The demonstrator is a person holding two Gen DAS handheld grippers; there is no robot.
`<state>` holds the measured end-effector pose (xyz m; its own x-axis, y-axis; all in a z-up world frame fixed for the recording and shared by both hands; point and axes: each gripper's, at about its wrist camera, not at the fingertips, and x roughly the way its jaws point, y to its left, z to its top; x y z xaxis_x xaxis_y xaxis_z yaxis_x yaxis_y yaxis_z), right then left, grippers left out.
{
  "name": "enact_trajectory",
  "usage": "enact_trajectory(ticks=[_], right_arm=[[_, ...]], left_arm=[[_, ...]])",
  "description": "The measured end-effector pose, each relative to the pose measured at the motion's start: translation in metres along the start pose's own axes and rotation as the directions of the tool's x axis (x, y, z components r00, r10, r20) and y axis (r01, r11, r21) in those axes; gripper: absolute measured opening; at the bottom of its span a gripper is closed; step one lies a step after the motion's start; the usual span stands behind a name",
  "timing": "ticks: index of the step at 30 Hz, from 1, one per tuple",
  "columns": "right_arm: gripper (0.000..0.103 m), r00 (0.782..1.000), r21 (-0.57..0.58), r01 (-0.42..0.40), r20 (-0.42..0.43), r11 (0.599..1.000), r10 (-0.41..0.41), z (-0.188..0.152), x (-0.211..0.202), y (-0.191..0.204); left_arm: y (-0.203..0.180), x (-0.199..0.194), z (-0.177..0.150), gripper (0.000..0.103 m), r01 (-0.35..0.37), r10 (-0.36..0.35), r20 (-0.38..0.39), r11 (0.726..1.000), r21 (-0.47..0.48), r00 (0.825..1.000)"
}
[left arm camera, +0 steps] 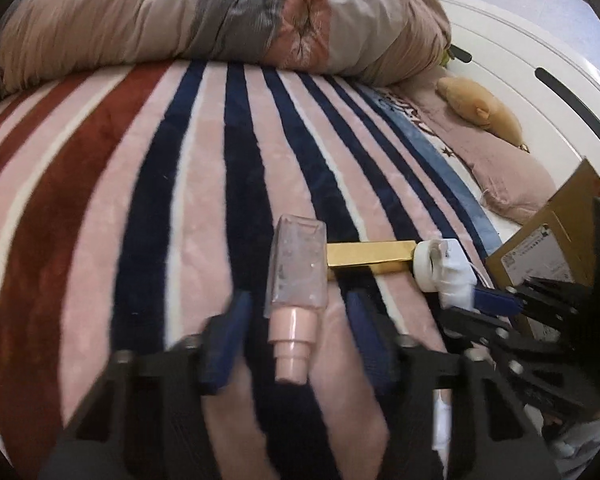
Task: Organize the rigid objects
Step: 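Grasp the clear pink-capped bottle with the left gripper while the right gripper grasps the white pump bottle, then carry both bottles into the box and open both grippers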
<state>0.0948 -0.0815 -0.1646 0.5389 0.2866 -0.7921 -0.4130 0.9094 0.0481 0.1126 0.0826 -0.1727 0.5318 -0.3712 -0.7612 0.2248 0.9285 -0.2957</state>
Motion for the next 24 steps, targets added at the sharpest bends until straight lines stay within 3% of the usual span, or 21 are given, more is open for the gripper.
enact_trajectory(ticks=[2,10,14,24], right_arm=[[0.020,1.000,0.003,-0.020,0.005,1.000,0.020,0.000,-0.007,0.003],[0.020,0.994,-0.019,-0.108,-0.025,0.994,0.107,-0.001,-0.043,-0.004],[0.020,0.993,0.007,-0.103,-0.053,0.995,0.103,-0.001,-0.031,-0.006],[0.020,0.996,0.046,-0.092,-0.010,0.995,0.093,0.001,-0.010,-0.004]], left_arm=[[-0.001,0.004,-0.001,0.025,-0.034,0.034,-0.008,0.999,0.010,0.999],[0.004,-0.016,-0.012,0.024,-0.039,0.041,-0.034,0.999,0.034,0.999],[0.008,-0.014,-0.014,0.024,-0.037,0.038,-0.038,0.999,0.011,0.999],[0.007,-0.001,-0.010,0.024,-0.070,0.070,-0.004,0.997,-0.016,0.998]])
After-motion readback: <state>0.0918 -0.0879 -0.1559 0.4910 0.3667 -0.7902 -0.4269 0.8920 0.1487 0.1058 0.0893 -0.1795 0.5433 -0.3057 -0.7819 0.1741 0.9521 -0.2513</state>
